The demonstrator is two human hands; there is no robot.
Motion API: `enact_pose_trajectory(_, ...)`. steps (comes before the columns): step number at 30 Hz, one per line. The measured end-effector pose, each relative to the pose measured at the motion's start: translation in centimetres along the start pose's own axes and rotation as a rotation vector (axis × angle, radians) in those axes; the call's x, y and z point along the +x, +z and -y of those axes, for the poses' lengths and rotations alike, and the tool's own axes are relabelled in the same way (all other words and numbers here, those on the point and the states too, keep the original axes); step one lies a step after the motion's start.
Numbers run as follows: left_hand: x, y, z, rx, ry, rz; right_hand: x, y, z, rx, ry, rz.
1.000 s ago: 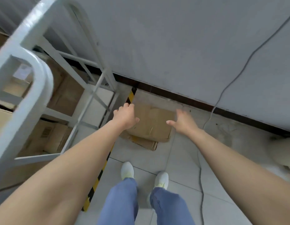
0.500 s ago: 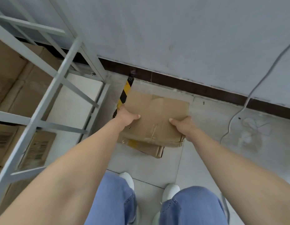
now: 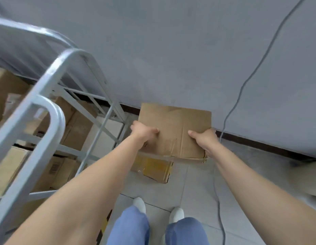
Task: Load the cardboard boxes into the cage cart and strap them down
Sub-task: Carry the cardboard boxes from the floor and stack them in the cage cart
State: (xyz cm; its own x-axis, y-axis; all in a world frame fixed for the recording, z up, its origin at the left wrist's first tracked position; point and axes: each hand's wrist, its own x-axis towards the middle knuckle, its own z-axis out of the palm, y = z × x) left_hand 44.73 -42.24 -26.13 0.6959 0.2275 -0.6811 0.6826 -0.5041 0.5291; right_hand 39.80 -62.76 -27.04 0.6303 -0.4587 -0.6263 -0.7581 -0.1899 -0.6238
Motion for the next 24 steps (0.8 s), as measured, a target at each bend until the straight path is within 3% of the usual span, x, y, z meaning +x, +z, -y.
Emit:
enact_pose_trajectory(7,-12.9,-10.9,-11.3,-0.131,0.149,-0.113,-11.2,-8.9,15.0,-0.018,-0.21,-0.051)
enact_pose_trajectory(12,-18.7,-20.6,-15.5,-0.232,0.294,-0.305,-18.0,-10.0,24.9,0.025,-0.459,-0.009)
enact_pose_trajectory(19,-22.0,-33.8,-11.9,-0.436,0.353,-0.562,-25.7,-1.5,34.3,0.018,-0.705,0.18)
enact_pose_trajectory(24,-19.6,-41.7,-6.1,-0.611,0.281,-0.641,-30.0,7.9,39.6,-0.098,-0.815,0.305)
